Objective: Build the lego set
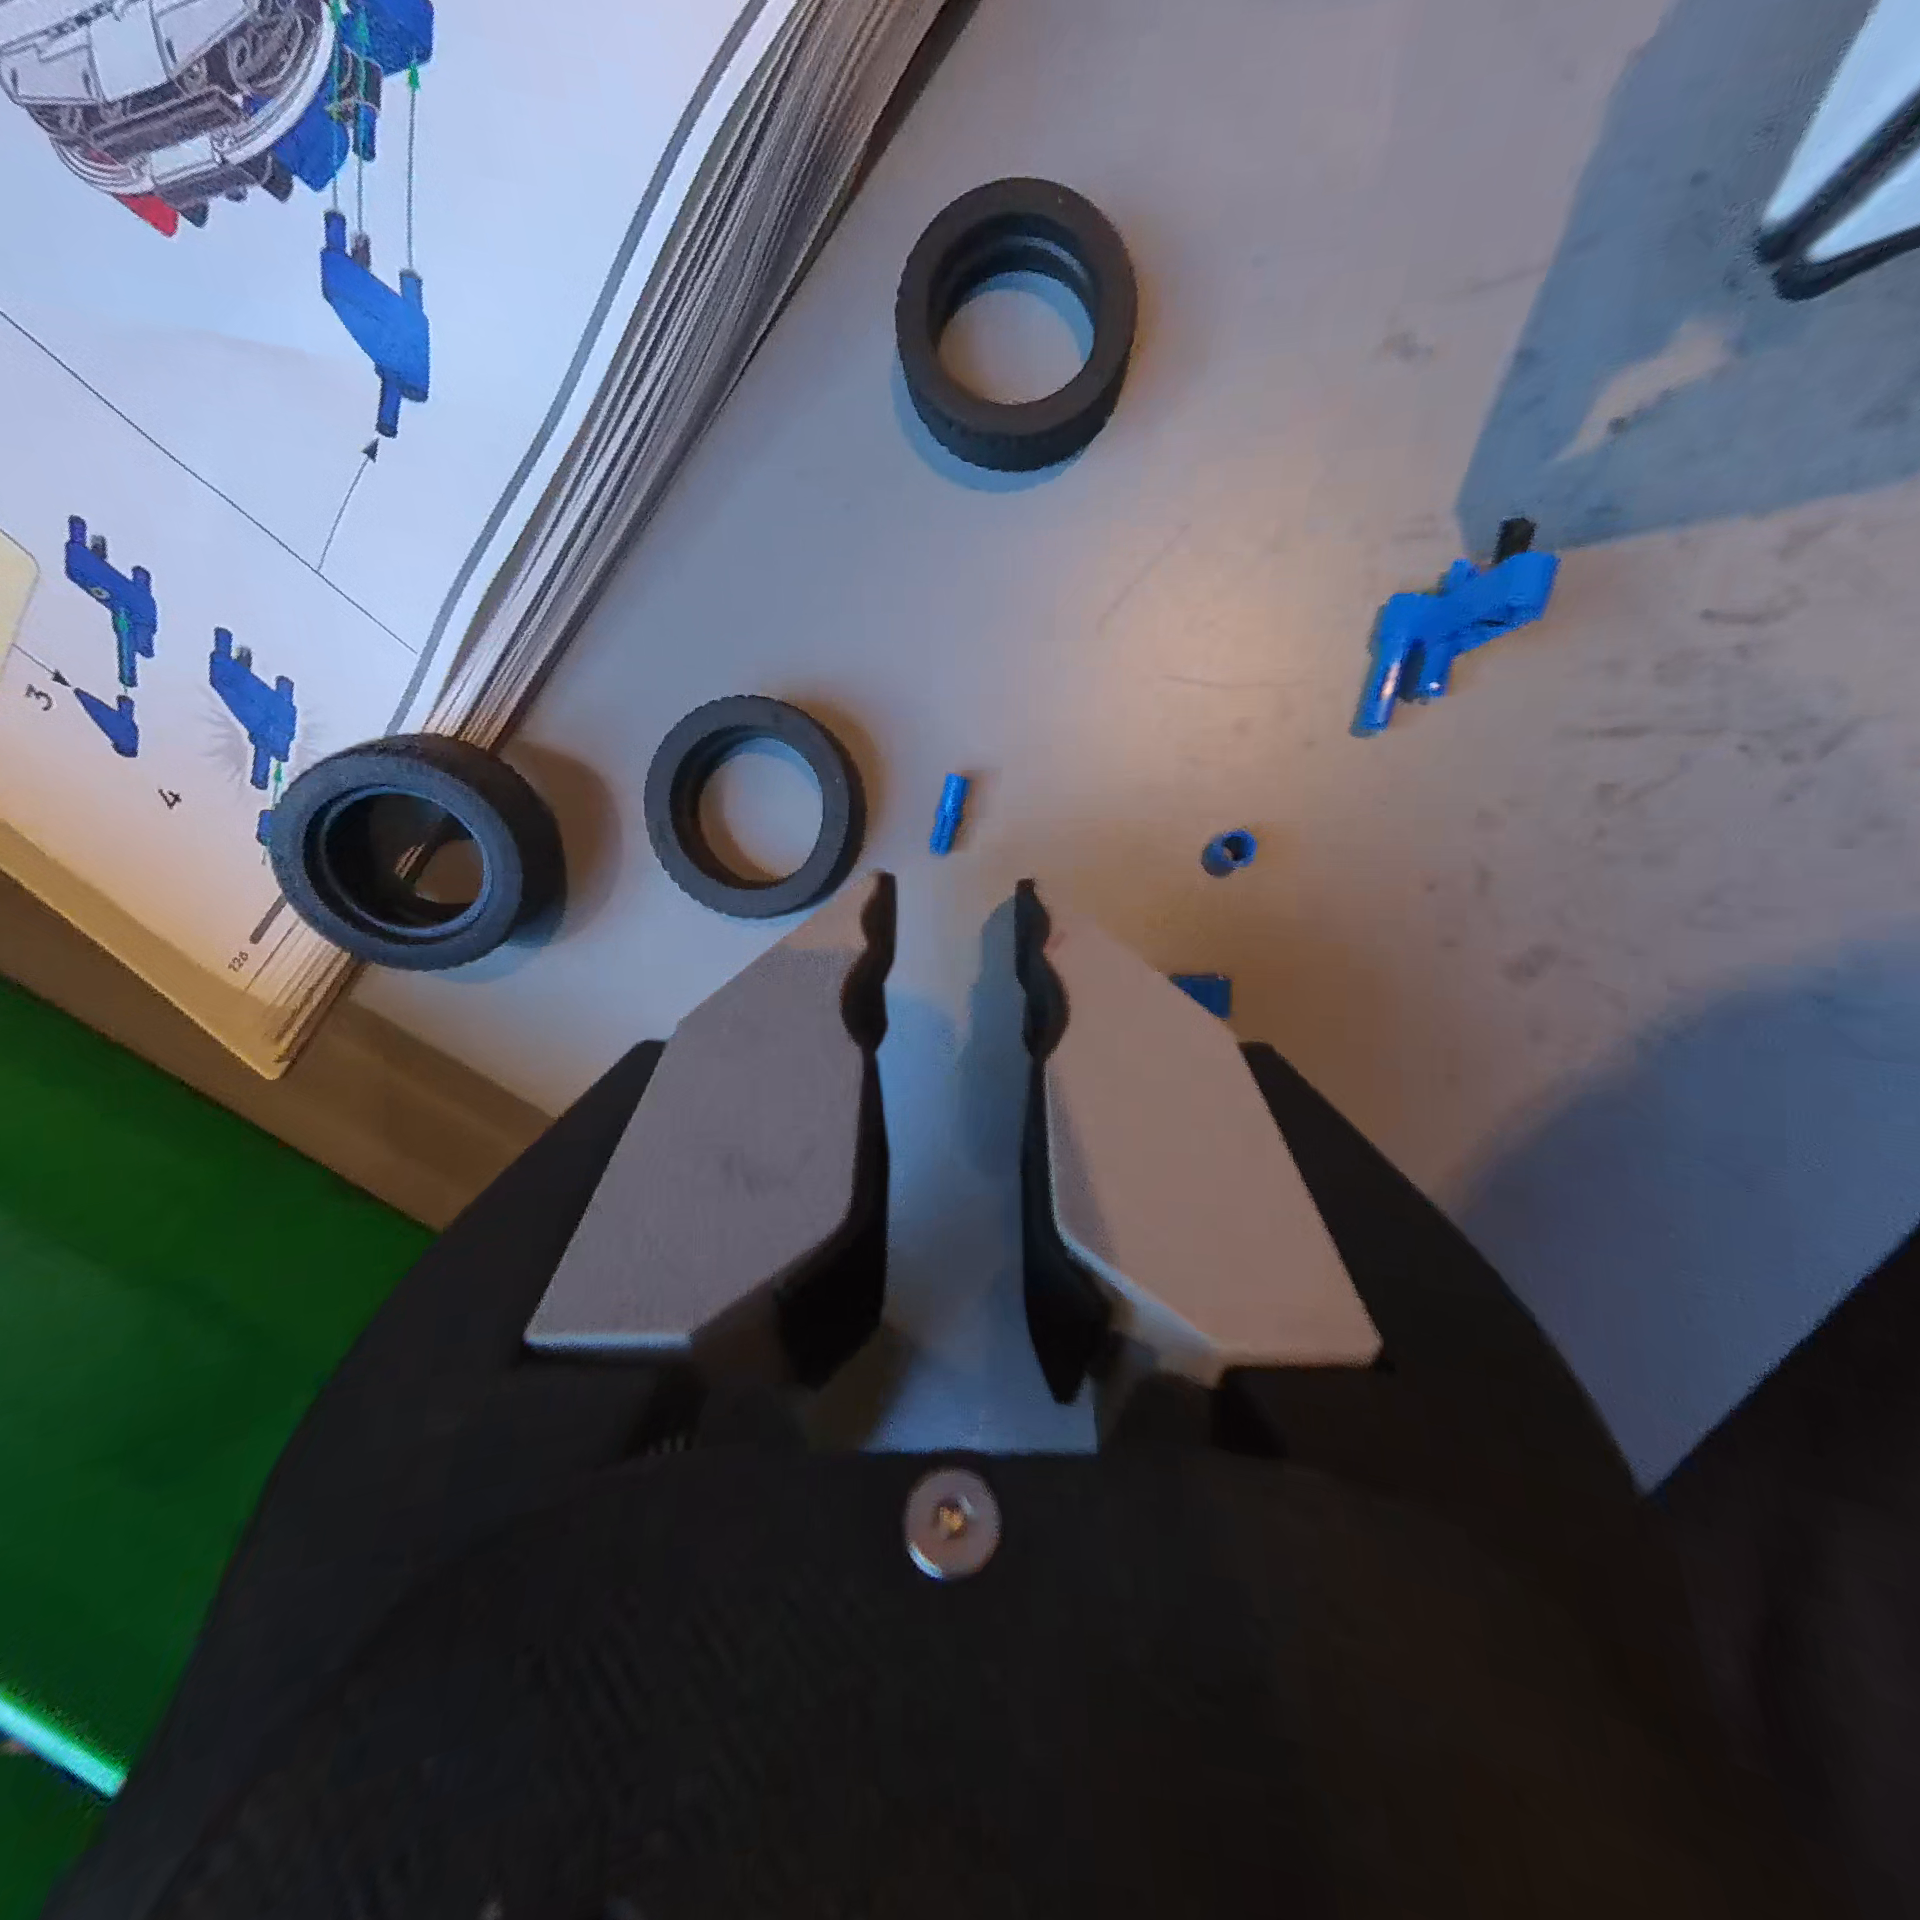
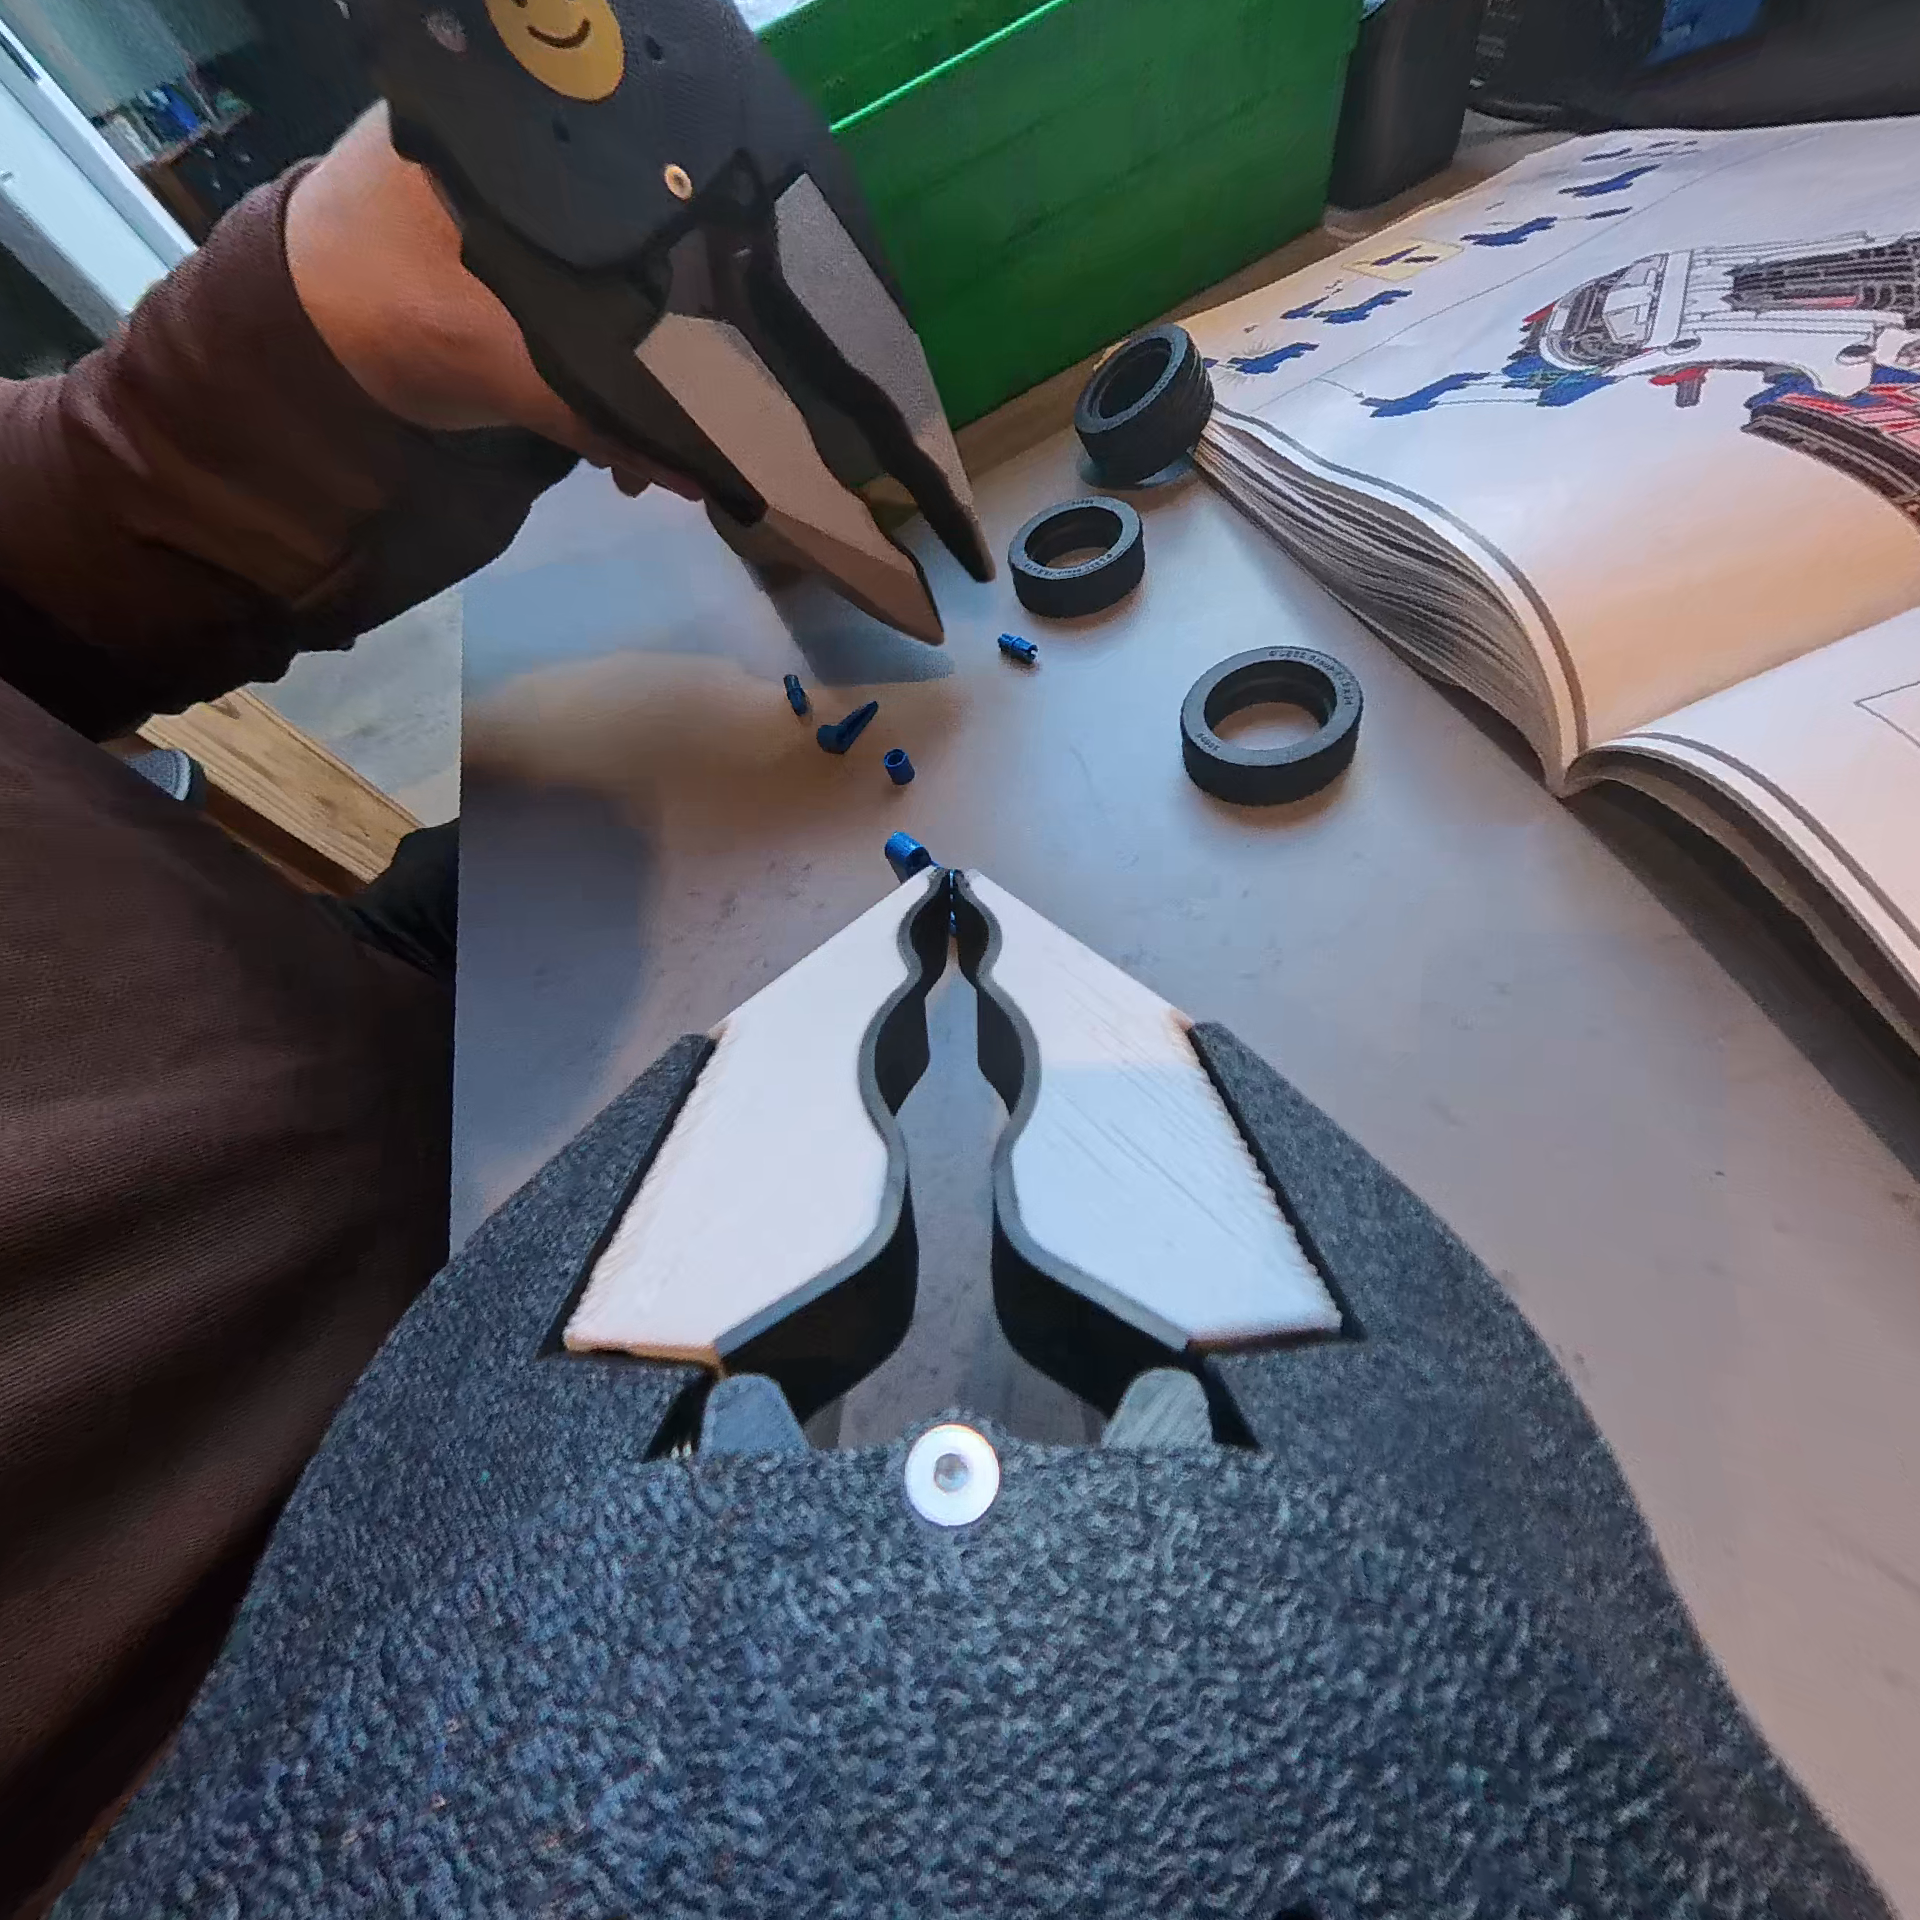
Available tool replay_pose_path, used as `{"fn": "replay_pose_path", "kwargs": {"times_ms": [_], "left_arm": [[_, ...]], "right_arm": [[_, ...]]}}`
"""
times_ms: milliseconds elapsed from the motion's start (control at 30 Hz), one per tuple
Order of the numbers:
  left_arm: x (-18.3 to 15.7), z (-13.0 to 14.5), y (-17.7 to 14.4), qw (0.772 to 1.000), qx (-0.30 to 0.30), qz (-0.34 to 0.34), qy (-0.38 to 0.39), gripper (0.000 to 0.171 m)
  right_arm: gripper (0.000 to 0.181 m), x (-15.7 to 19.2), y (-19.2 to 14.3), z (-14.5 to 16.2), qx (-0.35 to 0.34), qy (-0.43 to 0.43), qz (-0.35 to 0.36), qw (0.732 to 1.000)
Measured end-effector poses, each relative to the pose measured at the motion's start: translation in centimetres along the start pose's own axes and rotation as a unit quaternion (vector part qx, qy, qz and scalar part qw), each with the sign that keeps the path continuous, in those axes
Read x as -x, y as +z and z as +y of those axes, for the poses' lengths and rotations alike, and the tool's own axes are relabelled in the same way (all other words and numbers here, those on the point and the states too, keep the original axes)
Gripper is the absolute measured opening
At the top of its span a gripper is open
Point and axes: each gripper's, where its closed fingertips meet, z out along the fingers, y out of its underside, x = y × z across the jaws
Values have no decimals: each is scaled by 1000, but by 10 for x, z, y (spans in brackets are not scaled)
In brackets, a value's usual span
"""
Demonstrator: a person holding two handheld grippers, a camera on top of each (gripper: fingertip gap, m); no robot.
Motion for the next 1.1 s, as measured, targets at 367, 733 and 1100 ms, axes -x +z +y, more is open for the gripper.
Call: {"fn": "replay_pose_path", "kwargs": {"times_ms": [367, 733, 1100], "left_arm": [[-2, -7, 18, 999, 15, -22, 27, 13], [-12, -22, -2, 987, -145, -63, 30, 2], [-44, -33, -41, 936, -347, -18, 51, 2]], "right_arm": [[0, 2, -2, -1, -6, -3, -4, 1000], [4, 4, -8, -9, -35, -9, -12, 999], [6, -13, -4, -31, -64, -85, 76, 991]]}}
